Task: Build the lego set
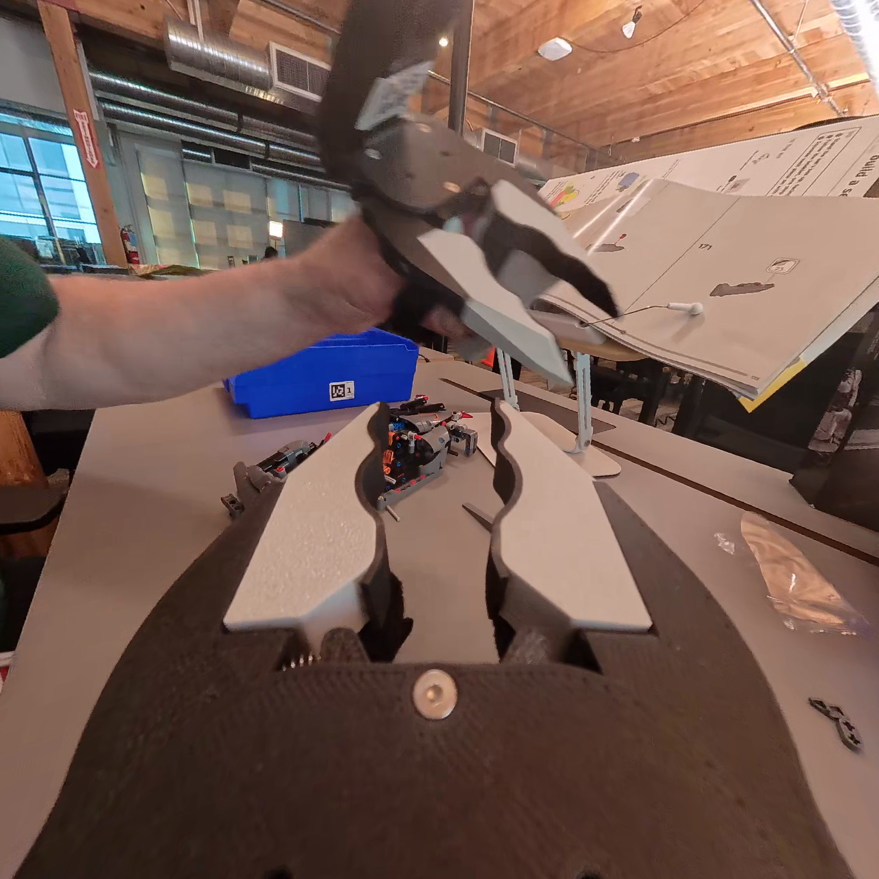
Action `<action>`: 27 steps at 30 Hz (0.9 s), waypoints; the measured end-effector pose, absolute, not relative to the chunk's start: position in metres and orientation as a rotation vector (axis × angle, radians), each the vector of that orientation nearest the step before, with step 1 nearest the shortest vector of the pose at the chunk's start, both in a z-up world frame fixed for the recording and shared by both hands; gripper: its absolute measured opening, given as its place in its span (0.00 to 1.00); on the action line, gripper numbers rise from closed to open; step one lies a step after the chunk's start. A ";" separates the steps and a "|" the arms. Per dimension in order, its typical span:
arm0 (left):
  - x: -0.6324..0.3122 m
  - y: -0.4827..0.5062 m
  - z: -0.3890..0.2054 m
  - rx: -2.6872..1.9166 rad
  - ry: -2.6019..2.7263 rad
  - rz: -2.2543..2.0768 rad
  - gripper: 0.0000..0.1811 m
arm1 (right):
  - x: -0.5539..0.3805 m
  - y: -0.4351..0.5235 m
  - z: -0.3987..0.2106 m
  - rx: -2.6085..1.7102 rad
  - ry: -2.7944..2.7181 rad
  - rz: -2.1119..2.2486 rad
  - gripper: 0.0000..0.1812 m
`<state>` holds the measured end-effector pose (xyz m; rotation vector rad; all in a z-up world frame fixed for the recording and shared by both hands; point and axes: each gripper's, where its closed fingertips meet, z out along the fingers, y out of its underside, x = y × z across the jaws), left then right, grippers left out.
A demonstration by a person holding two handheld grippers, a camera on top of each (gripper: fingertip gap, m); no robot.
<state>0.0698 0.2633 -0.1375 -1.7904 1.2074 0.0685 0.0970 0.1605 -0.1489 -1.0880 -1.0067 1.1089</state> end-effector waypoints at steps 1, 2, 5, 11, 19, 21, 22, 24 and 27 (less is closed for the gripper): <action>0.086 0.276 -0.146 -1.785 1.249 0.062 0.35 | 0.098 0.161 -0.148 -1.088 -0.997 1.114 0.22; 0.101 0.289 -0.156 -1.794 1.281 0.054 0.36 | 0.100 0.161 -0.146 -1.081 -0.989 1.124 0.22; 0.143 0.323 -0.188 -1.895 1.305 -0.072 0.40 | 0.101 0.161 -0.145 -1.072 -0.982 1.121 0.21; 0.117 0.354 -0.256 -2.105 1.304 0.001 0.39 | 0.111 0.168 -0.140 -1.078 -0.915 1.151 0.21; 0.079 0.305 -0.293 -2.282 1.316 -0.282 0.43 | 0.107 0.170 -0.144 -1.106 -0.926 1.134 0.21; 0.084 0.293 -0.294 -2.265 1.348 -0.365 0.41 | 0.108 0.171 -0.144 -1.112 -0.920 1.140 0.21; 0.087 0.286 -0.297 -2.266 1.376 -0.399 0.41 | 0.108 0.172 -0.144 -1.115 -0.919 1.142 0.21; 0.092 0.274 -0.304 -2.265 1.419 -0.444 0.39 | 0.107 0.172 -0.146 -1.118 -0.925 1.137 0.21; 0.097 0.267 -0.309 -2.259 1.460 -0.436 0.40 | 0.103 0.171 -0.149 -1.128 -0.949 1.135 0.20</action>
